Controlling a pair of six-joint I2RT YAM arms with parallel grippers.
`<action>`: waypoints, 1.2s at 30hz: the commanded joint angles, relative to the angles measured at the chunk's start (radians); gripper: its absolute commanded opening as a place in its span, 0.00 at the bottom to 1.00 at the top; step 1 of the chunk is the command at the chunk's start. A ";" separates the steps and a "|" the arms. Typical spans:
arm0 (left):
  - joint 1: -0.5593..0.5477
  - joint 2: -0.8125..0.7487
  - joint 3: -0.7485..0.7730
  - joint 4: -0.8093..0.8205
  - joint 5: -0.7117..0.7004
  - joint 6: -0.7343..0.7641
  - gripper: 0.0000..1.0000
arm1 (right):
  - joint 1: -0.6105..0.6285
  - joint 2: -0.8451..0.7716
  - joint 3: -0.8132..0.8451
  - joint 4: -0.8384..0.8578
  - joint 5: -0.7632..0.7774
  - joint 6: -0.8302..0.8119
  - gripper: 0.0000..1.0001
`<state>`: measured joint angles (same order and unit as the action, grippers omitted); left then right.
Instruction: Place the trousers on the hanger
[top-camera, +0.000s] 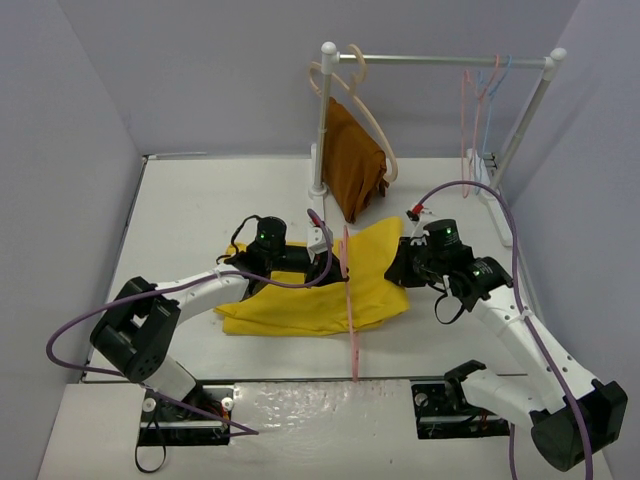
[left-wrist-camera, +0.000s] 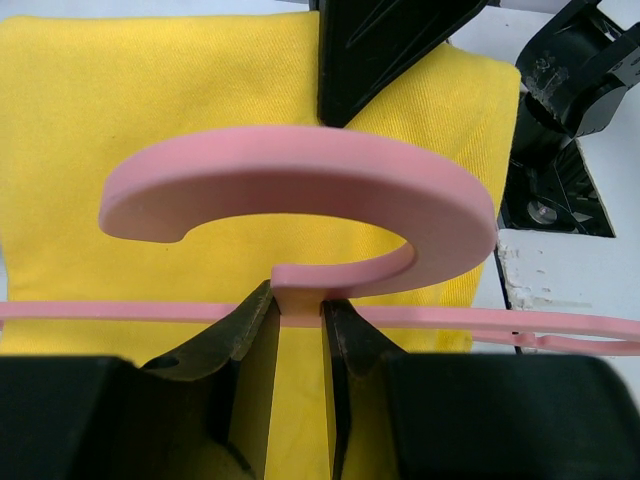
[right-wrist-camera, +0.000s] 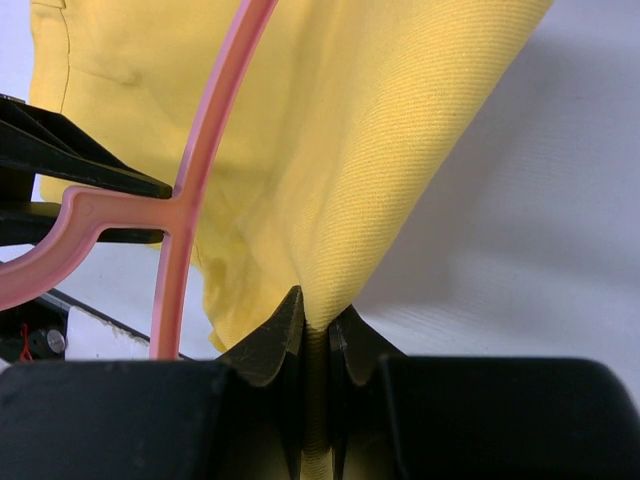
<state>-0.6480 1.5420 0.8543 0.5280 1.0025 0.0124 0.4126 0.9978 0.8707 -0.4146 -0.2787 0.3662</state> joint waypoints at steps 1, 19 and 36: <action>0.011 -0.014 0.023 0.093 0.039 0.018 0.00 | -0.015 -0.036 0.068 0.023 0.033 -0.024 0.00; 0.028 -0.012 0.019 0.088 0.039 0.025 0.00 | -0.036 -0.079 0.143 -0.092 0.111 -0.050 0.00; 0.034 0.006 0.041 0.063 0.092 0.045 0.00 | -0.066 -0.077 0.154 -0.145 0.134 -0.107 0.00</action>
<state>-0.6266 1.5596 0.8524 0.5274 1.0276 0.0229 0.3634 0.9348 0.9691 -0.6082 -0.1713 0.2931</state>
